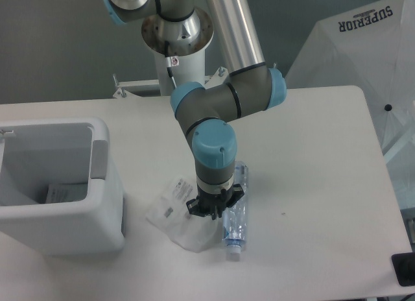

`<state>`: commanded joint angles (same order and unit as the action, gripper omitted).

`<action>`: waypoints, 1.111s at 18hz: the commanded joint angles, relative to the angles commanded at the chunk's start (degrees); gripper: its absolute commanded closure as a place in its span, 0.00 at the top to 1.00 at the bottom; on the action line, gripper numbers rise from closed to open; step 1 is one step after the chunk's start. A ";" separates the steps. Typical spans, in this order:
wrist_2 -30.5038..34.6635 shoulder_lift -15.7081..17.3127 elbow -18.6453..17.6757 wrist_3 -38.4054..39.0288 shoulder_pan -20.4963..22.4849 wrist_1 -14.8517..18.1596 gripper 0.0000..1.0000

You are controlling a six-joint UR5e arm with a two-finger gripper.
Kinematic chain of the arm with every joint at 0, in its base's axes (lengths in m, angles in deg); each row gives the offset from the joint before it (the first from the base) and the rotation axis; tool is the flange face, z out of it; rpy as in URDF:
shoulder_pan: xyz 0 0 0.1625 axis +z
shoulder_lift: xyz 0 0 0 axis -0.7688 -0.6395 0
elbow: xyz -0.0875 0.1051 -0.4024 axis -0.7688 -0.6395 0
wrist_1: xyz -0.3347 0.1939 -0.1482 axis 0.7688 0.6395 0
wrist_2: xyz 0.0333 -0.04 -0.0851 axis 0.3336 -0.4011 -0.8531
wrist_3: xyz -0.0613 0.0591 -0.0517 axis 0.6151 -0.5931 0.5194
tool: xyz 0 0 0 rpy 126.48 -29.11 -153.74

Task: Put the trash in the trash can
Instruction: 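Close the gripper on the plastic bag beside the bottle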

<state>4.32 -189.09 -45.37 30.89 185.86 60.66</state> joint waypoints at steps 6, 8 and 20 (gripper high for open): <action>0.00 1.05 -0.27 0.00 -0.44 0.00 0.00; -0.09 2.19 -0.27 -0.08 -0.44 -0.17 0.00; -10.44 10.37 10.80 -5.70 1.23 -2.37 0.00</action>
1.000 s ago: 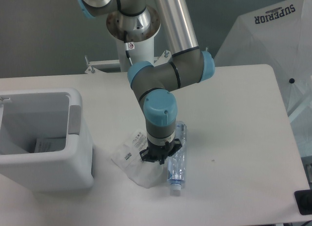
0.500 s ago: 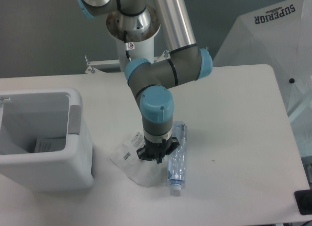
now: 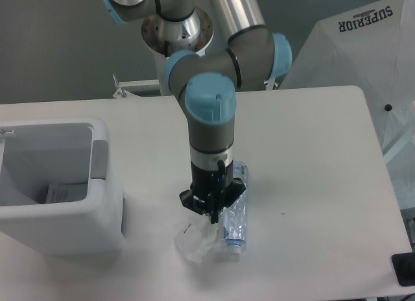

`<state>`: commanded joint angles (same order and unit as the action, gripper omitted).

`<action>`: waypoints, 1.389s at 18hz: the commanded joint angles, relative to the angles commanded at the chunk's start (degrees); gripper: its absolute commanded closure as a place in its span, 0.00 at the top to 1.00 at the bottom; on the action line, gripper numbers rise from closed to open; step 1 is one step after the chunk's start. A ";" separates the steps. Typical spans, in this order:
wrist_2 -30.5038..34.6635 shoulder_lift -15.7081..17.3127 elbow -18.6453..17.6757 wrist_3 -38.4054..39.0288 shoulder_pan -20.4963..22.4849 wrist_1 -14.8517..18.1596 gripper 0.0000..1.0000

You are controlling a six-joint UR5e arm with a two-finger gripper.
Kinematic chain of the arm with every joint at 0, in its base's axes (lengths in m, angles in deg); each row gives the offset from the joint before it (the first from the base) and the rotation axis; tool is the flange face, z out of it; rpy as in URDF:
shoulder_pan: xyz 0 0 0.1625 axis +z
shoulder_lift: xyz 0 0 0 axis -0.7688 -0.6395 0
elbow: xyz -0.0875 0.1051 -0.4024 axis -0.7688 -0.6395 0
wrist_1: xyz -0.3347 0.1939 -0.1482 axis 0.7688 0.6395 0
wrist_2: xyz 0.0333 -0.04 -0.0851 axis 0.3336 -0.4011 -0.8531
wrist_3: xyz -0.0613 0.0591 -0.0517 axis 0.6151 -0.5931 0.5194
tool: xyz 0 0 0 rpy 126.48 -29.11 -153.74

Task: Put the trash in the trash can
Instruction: 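Close the gripper on the plastic bag beside the bottle, then lift the bag and carry it over the white trash bin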

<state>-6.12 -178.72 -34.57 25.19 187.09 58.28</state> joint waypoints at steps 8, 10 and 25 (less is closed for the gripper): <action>-10.21 6.59 5.37 2.52 1.58 -2.20 0.00; -12.05 8.52 5.81 3.07 2.20 -2.55 0.00; -18.12 18.20 -1.83 7.20 -7.63 -3.08 0.00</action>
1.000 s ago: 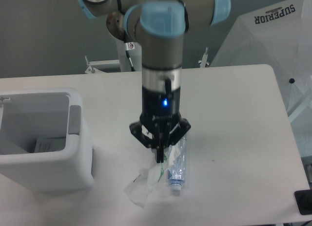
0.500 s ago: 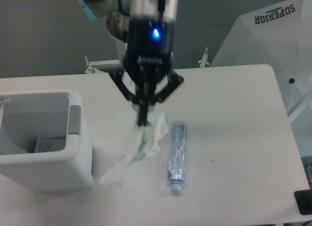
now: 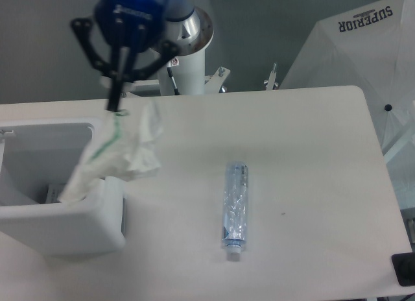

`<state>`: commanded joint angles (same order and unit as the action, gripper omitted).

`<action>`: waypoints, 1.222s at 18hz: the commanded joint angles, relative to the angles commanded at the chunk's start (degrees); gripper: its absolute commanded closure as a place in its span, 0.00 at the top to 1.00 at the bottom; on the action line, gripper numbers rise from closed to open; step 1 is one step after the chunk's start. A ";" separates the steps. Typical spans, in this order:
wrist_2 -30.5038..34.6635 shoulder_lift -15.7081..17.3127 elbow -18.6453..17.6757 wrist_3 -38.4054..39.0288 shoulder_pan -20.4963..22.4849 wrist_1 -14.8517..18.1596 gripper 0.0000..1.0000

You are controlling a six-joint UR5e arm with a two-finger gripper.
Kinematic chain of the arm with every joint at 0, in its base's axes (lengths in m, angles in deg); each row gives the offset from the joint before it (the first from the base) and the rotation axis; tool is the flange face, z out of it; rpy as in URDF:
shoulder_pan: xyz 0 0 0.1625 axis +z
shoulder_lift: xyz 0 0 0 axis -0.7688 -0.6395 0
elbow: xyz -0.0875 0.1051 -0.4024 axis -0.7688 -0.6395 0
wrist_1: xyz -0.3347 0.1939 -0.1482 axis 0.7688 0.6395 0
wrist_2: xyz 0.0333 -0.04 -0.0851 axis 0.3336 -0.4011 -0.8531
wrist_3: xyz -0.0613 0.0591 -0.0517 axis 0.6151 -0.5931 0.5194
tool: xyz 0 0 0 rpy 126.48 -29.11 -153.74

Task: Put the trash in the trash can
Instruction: 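Lift the bag and carry it over the white trash bin, then lower the bag into the bin and open the gripper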

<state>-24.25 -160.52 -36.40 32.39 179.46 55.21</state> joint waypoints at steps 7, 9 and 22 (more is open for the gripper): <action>0.09 1.75 -3.07 2.46 -4.15 0.00 0.00; 0.00 2.81 -6.14 2.38 -4.76 0.00 0.00; 0.09 1.85 -11.16 1.85 -7.05 0.00 0.00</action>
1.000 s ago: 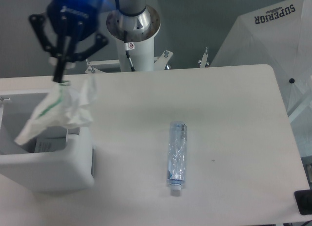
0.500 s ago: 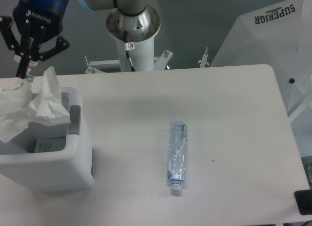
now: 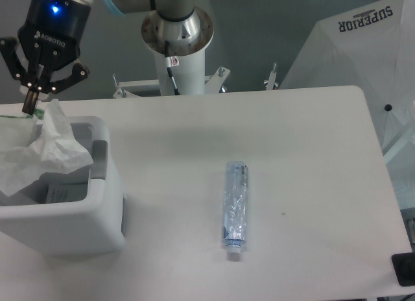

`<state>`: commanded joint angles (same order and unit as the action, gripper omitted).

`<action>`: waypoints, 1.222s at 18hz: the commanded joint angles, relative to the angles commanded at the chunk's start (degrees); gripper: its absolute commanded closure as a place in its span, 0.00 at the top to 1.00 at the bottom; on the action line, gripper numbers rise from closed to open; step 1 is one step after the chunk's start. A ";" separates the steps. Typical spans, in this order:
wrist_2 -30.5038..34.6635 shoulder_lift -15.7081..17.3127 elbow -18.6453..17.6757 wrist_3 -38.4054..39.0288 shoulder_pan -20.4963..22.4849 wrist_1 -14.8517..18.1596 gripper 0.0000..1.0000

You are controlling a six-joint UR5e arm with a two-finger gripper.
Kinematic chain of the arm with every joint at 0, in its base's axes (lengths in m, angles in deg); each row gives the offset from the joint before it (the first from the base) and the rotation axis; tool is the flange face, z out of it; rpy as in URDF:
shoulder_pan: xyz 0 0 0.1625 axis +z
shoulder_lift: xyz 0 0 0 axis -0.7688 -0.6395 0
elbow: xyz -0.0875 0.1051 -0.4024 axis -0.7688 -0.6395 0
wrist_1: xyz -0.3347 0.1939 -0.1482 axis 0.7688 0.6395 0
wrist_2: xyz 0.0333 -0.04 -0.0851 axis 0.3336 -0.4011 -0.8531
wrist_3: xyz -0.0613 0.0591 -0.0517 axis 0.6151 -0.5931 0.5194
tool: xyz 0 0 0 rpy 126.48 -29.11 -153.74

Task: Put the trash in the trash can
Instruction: 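Lower the bag into the bin and open the gripper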

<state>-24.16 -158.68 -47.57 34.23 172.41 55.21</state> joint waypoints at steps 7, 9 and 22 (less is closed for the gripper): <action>0.26 -0.35 -2.46 0.09 -0.09 0.35 0.00; 0.35 -0.61 -2.82 0.09 -0.09 0.26 0.00; 5.70 -5.89 5.26 -0.35 0.00 0.00 1.00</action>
<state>-18.46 -164.57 -42.31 33.88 172.41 55.21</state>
